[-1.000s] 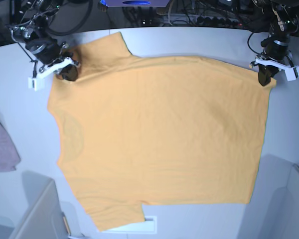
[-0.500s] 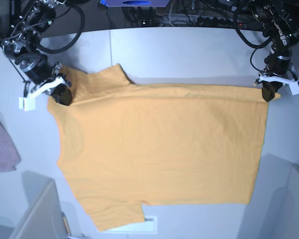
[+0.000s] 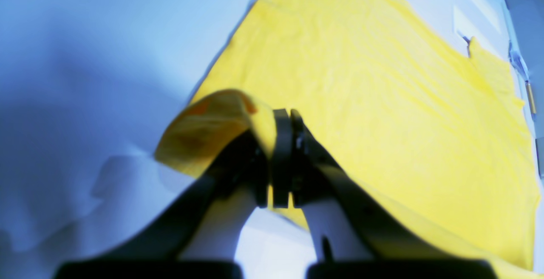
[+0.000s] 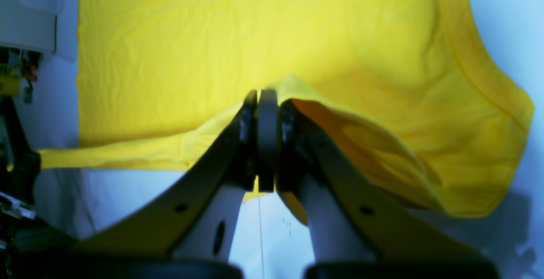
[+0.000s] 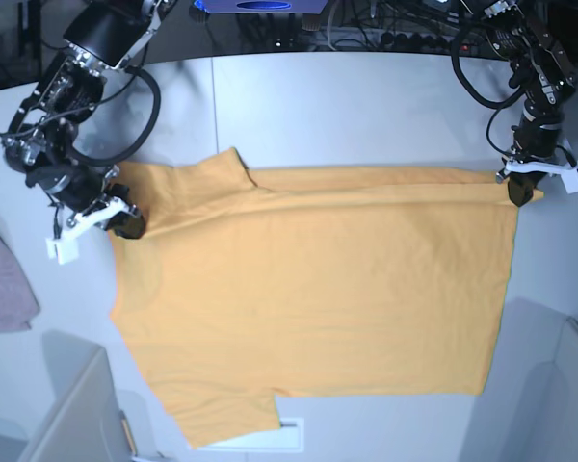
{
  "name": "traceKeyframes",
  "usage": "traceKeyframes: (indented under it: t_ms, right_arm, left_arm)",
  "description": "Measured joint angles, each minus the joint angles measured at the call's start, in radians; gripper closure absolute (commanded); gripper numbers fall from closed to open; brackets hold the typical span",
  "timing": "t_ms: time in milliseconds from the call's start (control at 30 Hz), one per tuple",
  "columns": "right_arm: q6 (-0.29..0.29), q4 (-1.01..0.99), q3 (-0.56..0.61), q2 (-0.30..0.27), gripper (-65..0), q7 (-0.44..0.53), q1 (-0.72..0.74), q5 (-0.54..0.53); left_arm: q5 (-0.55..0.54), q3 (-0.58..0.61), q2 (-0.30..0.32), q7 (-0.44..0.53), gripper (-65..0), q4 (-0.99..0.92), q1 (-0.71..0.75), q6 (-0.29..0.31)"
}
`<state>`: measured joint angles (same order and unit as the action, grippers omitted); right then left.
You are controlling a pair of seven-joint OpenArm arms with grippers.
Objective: Fold the T-shirt properly
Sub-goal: 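Lift the shoulders and fold them over toward the shirt's hem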
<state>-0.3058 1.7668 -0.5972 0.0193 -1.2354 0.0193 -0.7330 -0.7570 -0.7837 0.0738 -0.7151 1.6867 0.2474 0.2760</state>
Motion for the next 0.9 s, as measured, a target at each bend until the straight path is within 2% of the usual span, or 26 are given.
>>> traceKeyframes:
  t_ms: [167,333,433,700,900]
  right_arm:
    - [0.000,-0.081,0.025,-0.003,0.0,0.003,0.060,0.049]
    - [0.001,-0.150,0.103,0.002,0.0,0.005,0.126,0.105]
    - [0.001,-0.187,0.106,0.000,0.0,0.048,0.157,0.109]
    - [0.002,-0.323,0.106,-0.022,0.0,0.055,0.225,0.116]
    - [0.002,-0.389,0.106,-0.022,0.0,0.066,0.266,0.115]
  left_arm:
    - [0.000,0.000,0.006,-0.002,0.0,-0.015,-0.005,-0.001]
    - [0.109,0.000,0.014,-0.001,0.0,-0.018,-0.056,-0.003]
    - [0.136,0.000,0.014,0.000,0.0,-0.037,-0.080,0.001]
    - [0.153,0.000,0.016,-0.001,0.0,-0.066,-0.127,0.000]
    - [0.158,0.072,0.084,-0.003,0.0,-0.117,-0.151,-0.005]
